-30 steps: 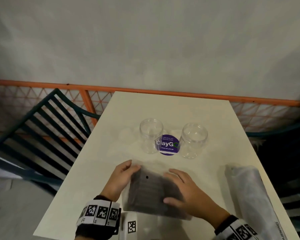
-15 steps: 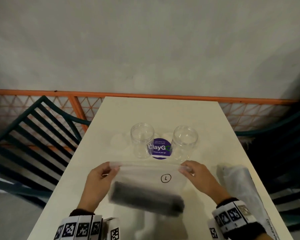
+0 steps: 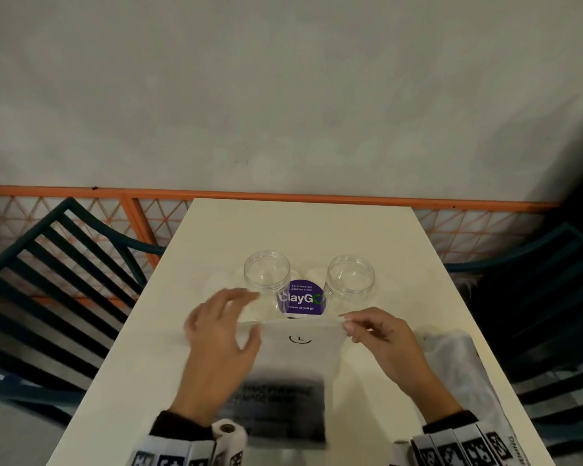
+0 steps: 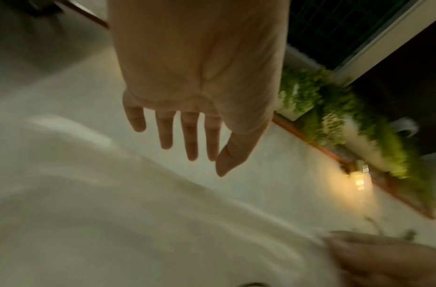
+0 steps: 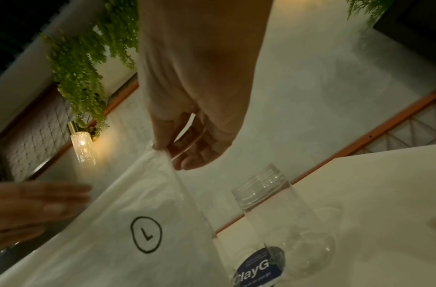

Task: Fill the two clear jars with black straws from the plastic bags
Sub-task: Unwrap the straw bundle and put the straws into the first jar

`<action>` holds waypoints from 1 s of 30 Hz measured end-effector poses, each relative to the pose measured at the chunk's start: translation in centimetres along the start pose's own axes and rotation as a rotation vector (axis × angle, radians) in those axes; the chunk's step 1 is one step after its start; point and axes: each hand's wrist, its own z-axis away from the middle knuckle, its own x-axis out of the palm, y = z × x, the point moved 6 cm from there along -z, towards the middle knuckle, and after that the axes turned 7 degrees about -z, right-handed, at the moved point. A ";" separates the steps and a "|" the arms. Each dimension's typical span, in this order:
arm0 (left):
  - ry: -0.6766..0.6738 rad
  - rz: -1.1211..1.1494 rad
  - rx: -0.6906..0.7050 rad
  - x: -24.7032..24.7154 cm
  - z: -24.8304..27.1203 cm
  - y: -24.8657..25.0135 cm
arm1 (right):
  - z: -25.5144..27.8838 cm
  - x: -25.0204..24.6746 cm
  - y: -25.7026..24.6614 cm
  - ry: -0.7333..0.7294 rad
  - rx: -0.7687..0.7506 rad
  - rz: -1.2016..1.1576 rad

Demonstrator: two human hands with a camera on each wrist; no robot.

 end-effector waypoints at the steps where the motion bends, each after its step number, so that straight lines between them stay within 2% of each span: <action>1: -0.016 0.034 0.053 0.6 -0.2 1.8 | 0.0 0.0 -0.2 0.033 -0.002 -0.010; 5: -0.077 0.082 0.179 3.9 -0.5 6.1 | 0.2 0.4 -0.8 0.061 -0.035 -0.015; 10: -0.052 0.091 0.171 5.0 -0.7 6.6 | 1.3 0.9 -2.0 0.042 -0.129 0.061; 15: -0.040 -0.013 0.206 4.7 -0.7 6.8 | 1.9 1.1 -3.0 0.086 -0.238 0.143; 21: 0.006 -0.108 0.110 2.0 -1.3 2.7 | 1.6 -2.8 -2.5 0.263 -0.153 0.122; 25: 0.050 -0.136 -0.034 -0.5 -1.2 -1.6 | 2.0 -5.6 -2.5 0.307 -0.066 0.066; 28: 0.043 -0.066 -0.084 -1.2 -0.6 -3.8 | 2.0 -6.4 -1.9 0.305 -0.058 0.014; 30: 0.019 0.065 -0.120 -1.0 -0.4 -4.1 | 2.0 -5.7 -1.4 0.264 -0.023 -0.027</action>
